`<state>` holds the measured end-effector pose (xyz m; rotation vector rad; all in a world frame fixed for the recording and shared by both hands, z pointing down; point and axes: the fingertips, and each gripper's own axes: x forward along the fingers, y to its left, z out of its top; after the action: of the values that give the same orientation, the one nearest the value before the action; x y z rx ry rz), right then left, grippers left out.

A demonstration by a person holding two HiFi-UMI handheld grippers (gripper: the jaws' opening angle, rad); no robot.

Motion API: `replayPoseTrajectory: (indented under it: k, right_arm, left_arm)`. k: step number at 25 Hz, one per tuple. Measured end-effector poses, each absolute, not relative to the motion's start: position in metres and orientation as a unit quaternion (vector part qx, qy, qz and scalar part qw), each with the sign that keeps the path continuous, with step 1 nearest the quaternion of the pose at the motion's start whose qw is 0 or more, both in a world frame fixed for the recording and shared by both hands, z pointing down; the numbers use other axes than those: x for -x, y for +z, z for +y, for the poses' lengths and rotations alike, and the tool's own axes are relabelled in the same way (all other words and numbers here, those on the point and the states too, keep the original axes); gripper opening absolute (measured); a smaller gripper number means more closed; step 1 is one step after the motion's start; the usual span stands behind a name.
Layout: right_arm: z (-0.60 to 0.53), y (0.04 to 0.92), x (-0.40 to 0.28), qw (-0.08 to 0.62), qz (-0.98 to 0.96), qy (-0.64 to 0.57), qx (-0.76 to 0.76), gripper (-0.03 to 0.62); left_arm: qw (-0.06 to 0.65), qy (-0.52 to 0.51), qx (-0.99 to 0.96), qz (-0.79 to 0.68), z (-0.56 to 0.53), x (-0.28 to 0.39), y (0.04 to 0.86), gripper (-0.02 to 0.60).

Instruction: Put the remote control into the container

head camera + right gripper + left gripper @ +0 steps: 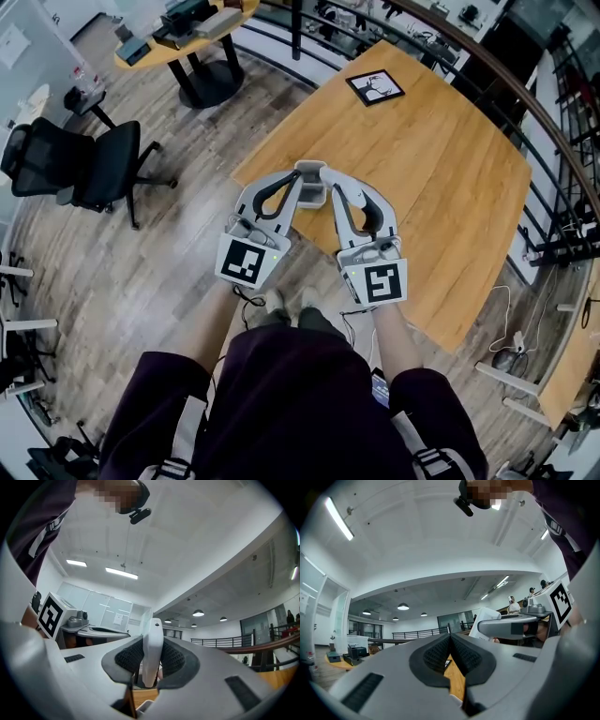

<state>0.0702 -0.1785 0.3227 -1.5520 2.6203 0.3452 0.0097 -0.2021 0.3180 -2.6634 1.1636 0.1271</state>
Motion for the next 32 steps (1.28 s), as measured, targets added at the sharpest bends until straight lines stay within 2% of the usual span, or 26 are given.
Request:
replayPoseTrajectory:
  k: [11, 18, 32]
  right_arm:
    - [-0.221, 0.403, -0.041, -0.002, 0.856, 0.064, 0.513, 0.104]
    - [-0.252, 0.442, -0.030, 0.028, 0.848, 0.028, 0.529, 0.104]
    - [-0.337, 0.546, -0.029, -0.107, 0.861, 0.014, 0.497, 0.104]
  left_arm:
    - [0.044, 0.027, 0.915, 0.399, -0.245, 0.011, 0.408, 0.012]
    - [0.006, 0.010, 0.919, 0.393, -0.274, 0.013, 0.472, 0.011]
    - [-0.019, -0.008, 0.921, 0.388, -0.307, 0.012, 0.541, 0.012]
